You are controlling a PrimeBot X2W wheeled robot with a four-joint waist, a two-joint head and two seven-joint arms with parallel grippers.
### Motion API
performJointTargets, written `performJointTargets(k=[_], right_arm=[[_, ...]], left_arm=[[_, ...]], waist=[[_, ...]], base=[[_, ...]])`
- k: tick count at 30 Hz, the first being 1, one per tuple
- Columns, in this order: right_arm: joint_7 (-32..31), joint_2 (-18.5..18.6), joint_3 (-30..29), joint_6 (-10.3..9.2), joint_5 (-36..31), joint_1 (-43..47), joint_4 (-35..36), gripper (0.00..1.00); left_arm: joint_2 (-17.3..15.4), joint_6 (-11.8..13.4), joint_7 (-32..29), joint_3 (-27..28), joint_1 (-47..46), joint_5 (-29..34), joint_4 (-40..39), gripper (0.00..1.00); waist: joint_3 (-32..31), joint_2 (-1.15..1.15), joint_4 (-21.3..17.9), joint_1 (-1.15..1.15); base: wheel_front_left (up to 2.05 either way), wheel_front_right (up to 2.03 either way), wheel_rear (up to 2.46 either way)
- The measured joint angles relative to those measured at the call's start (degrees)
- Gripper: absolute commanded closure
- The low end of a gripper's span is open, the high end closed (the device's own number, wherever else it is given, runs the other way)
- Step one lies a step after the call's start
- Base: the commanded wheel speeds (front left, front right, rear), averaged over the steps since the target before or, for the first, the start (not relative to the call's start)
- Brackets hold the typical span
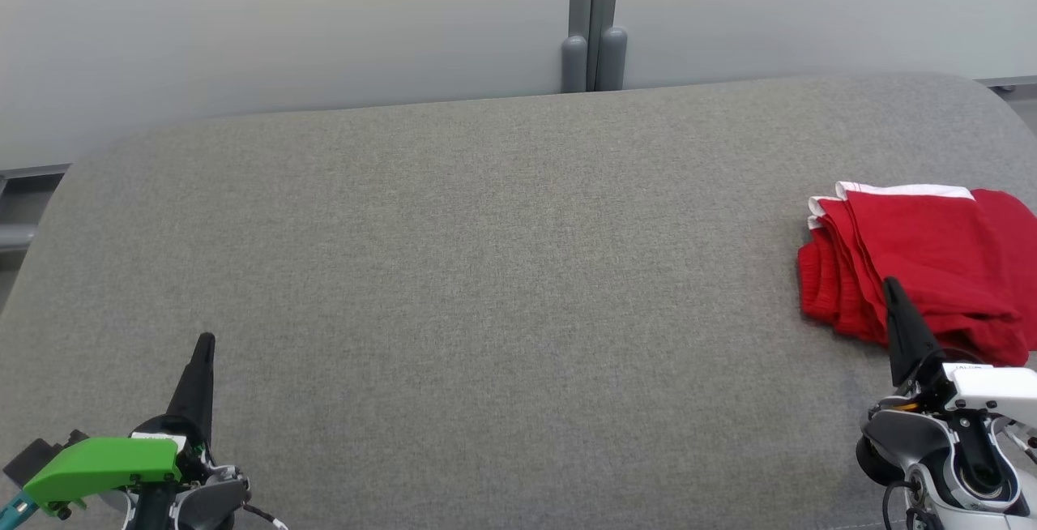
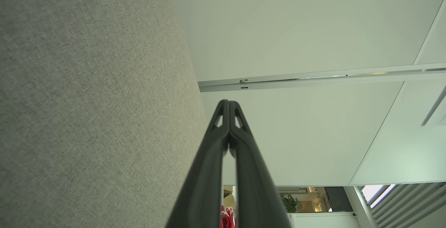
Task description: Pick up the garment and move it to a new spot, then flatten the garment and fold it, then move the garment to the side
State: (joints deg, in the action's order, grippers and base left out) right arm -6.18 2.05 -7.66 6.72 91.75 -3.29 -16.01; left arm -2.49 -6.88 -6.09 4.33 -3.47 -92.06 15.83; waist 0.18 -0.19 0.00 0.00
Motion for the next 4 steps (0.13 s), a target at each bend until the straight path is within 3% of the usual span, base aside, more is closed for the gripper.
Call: performJointTargets(k=[4], right_arm=[[0.0,0.0,0.0,0.00,0.0,0.0,0.0,1.00]], left_arm=[[0.0,0.0,0.0,0.0,0.0,0.0,0.0,1.00]], waist=[[0.0,0.00,0.0,0.00]], base=[[0.00,0.00,0.00]])
